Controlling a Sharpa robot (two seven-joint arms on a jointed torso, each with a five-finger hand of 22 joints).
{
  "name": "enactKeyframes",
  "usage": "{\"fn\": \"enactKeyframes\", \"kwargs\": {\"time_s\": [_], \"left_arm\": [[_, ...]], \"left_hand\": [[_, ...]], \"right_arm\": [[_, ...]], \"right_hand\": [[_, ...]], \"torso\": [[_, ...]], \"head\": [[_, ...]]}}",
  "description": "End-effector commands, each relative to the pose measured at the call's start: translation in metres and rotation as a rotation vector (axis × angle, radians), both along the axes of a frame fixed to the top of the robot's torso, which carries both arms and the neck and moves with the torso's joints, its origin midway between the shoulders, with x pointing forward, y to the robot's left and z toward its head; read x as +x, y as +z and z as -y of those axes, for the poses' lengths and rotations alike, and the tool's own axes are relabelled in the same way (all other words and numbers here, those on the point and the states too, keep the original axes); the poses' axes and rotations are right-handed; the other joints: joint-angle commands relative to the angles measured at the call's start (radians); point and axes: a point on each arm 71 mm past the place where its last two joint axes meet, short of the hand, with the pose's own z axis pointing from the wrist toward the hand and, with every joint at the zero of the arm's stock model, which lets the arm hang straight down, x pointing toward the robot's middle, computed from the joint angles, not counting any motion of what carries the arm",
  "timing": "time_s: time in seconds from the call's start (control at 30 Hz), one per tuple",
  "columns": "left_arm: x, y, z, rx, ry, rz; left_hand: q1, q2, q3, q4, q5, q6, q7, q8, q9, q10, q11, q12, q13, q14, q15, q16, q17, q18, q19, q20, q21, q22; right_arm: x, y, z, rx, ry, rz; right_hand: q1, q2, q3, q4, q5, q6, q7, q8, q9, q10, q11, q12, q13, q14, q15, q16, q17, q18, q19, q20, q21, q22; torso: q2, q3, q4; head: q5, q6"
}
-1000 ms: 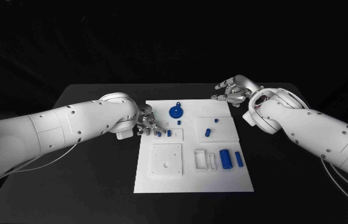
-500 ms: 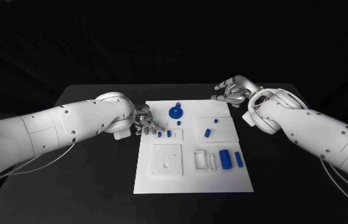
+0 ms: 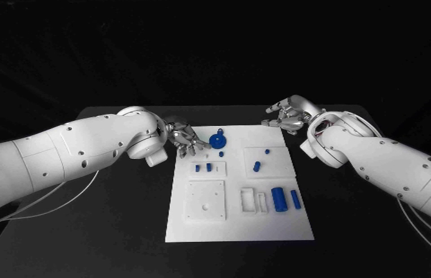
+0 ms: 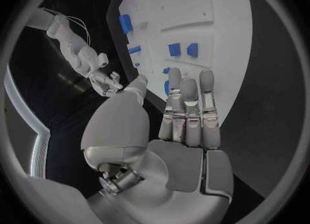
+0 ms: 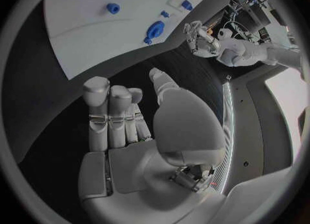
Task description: Assemble the parts on the task board
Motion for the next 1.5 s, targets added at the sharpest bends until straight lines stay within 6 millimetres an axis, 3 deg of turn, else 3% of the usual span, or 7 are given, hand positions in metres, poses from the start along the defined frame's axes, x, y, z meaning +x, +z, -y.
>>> {"fn": "enactKeyframes", "kwargs": {"time_s": [0.03,0.3,0.47,0.63,1.0,1.27,1.5], "left_arm": [[0.004,0.012,0.008,-0.079,-0.017,0.150],[0.002,0.019,0.029,-0.076,-0.190,0.401],[0.000,0.015,0.042,-0.031,-0.296,0.507],[-0.002,0.011,0.053,0.046,-0.384,0.583],[0.001,0.000,0.068,0.150,-0.475,0.573],[0.000,-0.011,0.077,0.238,-0.540,0.553],[0.000,-0.018,0.078,0.284,-0.556,0.544]], "left_hand": [[0.119,0.044,0.027,-0.108,0.101,-0.002,0.020,0.000,-0.111,-0.057,0.024,-0.099,-0.046,-0.047,0.025,-0.085,-0.067,-0.013,-0.028,0.022,-0.075,-0.054],[0.252,0.065,0.069,-0.246,0.080,0.033,0.032,-0.009,-0.365,-0.143,0.088,-0.369,-0.052,-0.072,0.068,-0.317,-0.240,0.036,-0.095,0.066,-0.130,-0.014],[0.250,0.062,0.054,-0.265,0.005,0.031,0.024,-0.011,-0.424,-0.175,0.094,-0.371,-0.053,-0.033,0.067,-0.351,-0.262,0.043,-0.076,0.070,-0.146,0.001],[0.243,0.055,0.038,-0.263,-0.004,0.040,0.020,-0.011,-0.451,-0.170,0.089,-0.370,-0.053,-0.018,0.058,-0.302,-0.233,0.047,-0.026,0.062,-0.144,0.016],[0.231,0.047,0.032,-0.243,-0.020,0.024,0.016,-0.011,-0.464,-0.180,0.087,-0.371,-0.053,-0.028,0.057,-0.262,-0.215,0.043,-0.004,0.063,-0.178,0.029],[0.235,0.040,0.040,-0.240,-0.012,0.039,0.024,-0.012,-0.465,-0.202,0.089,-0.372,-0.053,-0.040,0.055,-0.234,-0.210,0.040,0.004,0.060,-0.196,0.063],[0.231,0.029,0.036,-0.231,-0.017,0.028,0.023,-0.012,-0.465,-0.224,0.092,-0.372,-0.053,-0.031,0.054,-0.213,-0.209,0.041,0.019,0.060,-0.205,0.080]], "right_arm": [[0.000,0.000,-0.001,-0.002,0.012,0.003],[0.000,0.001,-0.001,0.014,0.017,0.018],[0.000,0.002,-0.002,0.038,0.018,0.028],[0.000,0.003,-0.002,0.082,0.017,0.040],[0.000,0.013,-0.001,0.296,0.011,0.143],[0.000,0.017,0.000,0.385,0.005,0.194],[0.000,0.018,0.000,0.402,0.005,0.200]], "right_hand": [[-0.011,0.001,0.001,0.005,0.006,-0.005,0.001,-0.006,-0.001,-0.007,0.003,-0.007,-0.002,-0.001,-0.001,-0.008,-0.003,0.014,0.006,-0.001,-0.006,0.093],[-0.008,0.005,0.003,-0.002,0.007,0.015,0.000,-0.006,0.000,-0.023,0.000,-0.071,-0.058,-0.013,-0.001,-0.057,-0.043,0.018,-0.008,-0.001,-0.081,0.077],[-0.002,0.008,0.022,-0.010,0.005,0.029,-0.002,-0.005,0.001,-0.030,-0.001,-0.245,-0.274,-0.023,-0.001,-0.294,-0.202,0.026,-0.051,0.003,-0.546,-0.127],[0.006,0.007,0.045,-0.021,0.007,0.038,0.002,-0.005,0.001,-0.020,0.001,-0.355,-0.454,-0.025,0.011,-0.438,-0.295,0.012,-0.038,0.012,-0.673,-0.288],[0.008,0.016,0.164,-0.087,-0.002,0.029,0.020,-0.005,0.000,-0.029,0.038,-0.557,-0.832,-0.137,0.061,-0.608,-0.512,-0.004,-0.192,0.057,-0.674,-0.604],[-0.029,0.005,0.261,-0.112,0.017,0.013,0.036,-0.005,0.000,-0.043,0.087,-0.777,-0.988,-0.173,0.119,-0.813,-0.777,0.014,-0.327,0.124,-0.665,-0.840],[-0.040,0.011,0.262,-0.123,0.019,0.006,0.038,-0.005,0.000,-0.028,0.089,-0.819,-0.988,-0.150,0.122,-0.841,-0.859,0.007,-0.304,0.123,-0.664,-0.978]], "torso": [[0.000,-0.0005,0.0006],[0.001,-0.0010,-0.0020],[0.001,0.0000,-0.0024],[0.001,0.0007,-0.0034],[0.001,-0.0001,-0.0020],[0.002,0.0002,-0.0039],[0.003,-0.0006,-0.0008]], "head": [[-0.002,0.002],[-0.004,0.011],[-0.006,0.018],[-0.007,0.022],[-0.009,0.021],[-0.011,0.017],[-0.015,0.018]]}}
